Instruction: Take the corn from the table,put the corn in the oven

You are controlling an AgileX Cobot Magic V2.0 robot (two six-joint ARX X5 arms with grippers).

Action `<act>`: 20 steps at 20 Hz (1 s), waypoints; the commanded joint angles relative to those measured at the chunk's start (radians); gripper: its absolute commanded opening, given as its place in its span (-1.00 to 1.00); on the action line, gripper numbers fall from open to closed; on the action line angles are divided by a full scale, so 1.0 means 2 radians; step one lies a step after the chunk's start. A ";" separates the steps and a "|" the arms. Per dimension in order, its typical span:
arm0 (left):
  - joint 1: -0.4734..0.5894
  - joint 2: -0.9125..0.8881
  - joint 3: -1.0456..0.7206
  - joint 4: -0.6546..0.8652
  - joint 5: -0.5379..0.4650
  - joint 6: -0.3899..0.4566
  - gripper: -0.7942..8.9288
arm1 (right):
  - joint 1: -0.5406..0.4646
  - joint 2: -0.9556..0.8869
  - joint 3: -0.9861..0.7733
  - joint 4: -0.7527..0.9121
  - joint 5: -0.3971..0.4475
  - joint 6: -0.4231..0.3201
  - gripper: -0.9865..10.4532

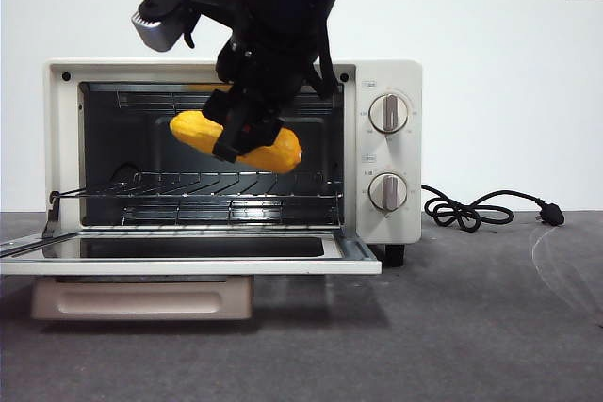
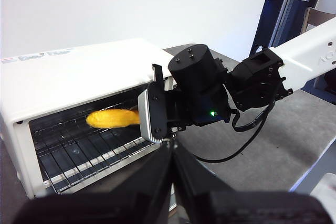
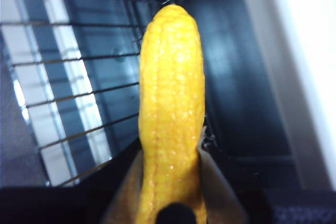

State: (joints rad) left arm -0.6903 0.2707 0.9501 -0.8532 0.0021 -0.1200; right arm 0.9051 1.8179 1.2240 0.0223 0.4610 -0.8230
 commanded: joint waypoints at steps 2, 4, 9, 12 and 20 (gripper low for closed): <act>-0.001 0.003 0.001 0.001 -0.001 0.006 -0.85 | -0.002 0.007 0.001 -0.004 -0.005 0.000 -0.81; -0.001 0.005 0.001 0.001 -0.001 0.006 -0.85 | -0.002 0.007 0.001 -0.005 -0.008 0.002 -0.59; -0.001 0.006 0.001 0.000 -0.001 0.006 -0.85 | -0.002 0.007 0.001 -0.011 -0.008 0.025 -0.37; -0.001 0.006 0.001 0.000 -0.001 0.006 -0.85 | -0.002 0.007 0.001 -0.011 -0.008 0.036 -0.31; -0.001 0.006 0.001 -0.011 -0.001 0.006 -0.85 | 0.029 0.007 0.001 -0.028 0.025 0.072 -0.17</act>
State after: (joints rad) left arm -0.6903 0.2813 0.9501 -0.8783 0.0021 -0.1200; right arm 0.9592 1.8179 1.2240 -0.0399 0.5098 -0.7052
